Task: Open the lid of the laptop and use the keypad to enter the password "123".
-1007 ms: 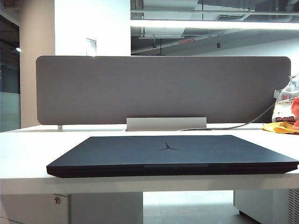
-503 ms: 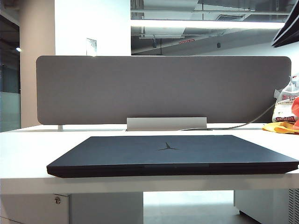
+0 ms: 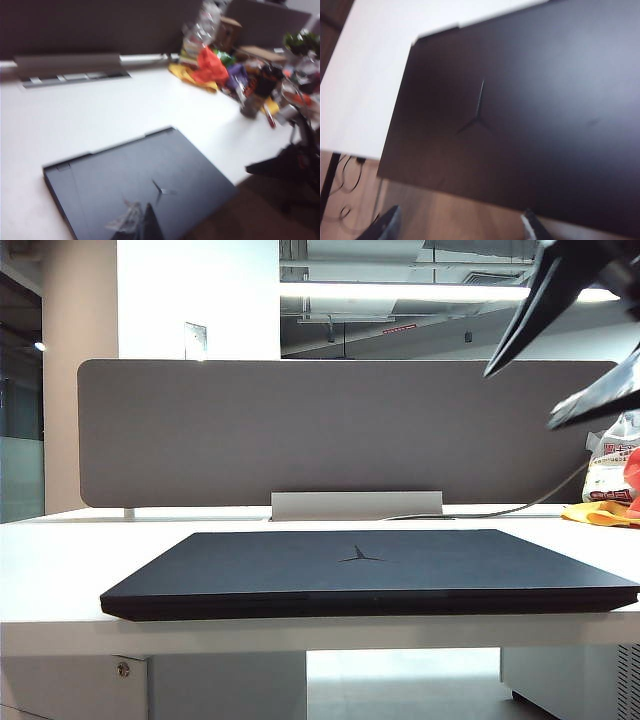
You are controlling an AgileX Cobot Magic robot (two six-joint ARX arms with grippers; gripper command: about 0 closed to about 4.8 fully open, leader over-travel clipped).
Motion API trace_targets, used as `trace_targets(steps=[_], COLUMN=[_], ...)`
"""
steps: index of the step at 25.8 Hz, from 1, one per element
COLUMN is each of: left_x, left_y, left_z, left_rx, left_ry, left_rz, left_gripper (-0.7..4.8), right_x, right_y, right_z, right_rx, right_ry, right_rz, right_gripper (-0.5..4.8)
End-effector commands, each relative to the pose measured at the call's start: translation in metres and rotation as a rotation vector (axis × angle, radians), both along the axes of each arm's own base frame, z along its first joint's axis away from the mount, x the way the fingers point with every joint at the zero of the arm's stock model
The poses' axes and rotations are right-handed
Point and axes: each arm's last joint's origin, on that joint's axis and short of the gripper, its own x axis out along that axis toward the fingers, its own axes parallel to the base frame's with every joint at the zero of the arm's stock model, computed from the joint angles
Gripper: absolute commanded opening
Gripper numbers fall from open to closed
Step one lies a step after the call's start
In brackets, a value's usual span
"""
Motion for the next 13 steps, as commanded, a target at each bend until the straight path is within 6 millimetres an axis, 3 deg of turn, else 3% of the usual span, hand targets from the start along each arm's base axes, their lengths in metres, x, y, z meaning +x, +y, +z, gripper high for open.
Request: trace_targets(steps=[1,4,9,13], left_x=[0.004,0.008,0.009,0.004], left_y=[-0.007,-0.015,-0.029,-0.039], left_z=[-0.004,-0.007,-0.009,-0.010], left_rx=[0.026,0.047,0.093,0.125], left_ry=[0.053,0.073,0.087,0.076], left_rz=[-0.026,-0.056,-0.087,-0.118], left_gripper=[-0.05,-0.05,-0.05,-0.05], right_x=[0.005,0.008,0.007,-0.002], right_y=[0.014,0.028,0.046,0.050], right_z=[-0.008,-0.017,-0.029,-0.051], right_rx=[0.008,0.028,0.092,0.264], right_ry=[0.057,0.106,0.127,0.139], right_rz=[0.036,0.074,0.104,0.033], right_gripper=[2.89,3.15,3.17,3.16])
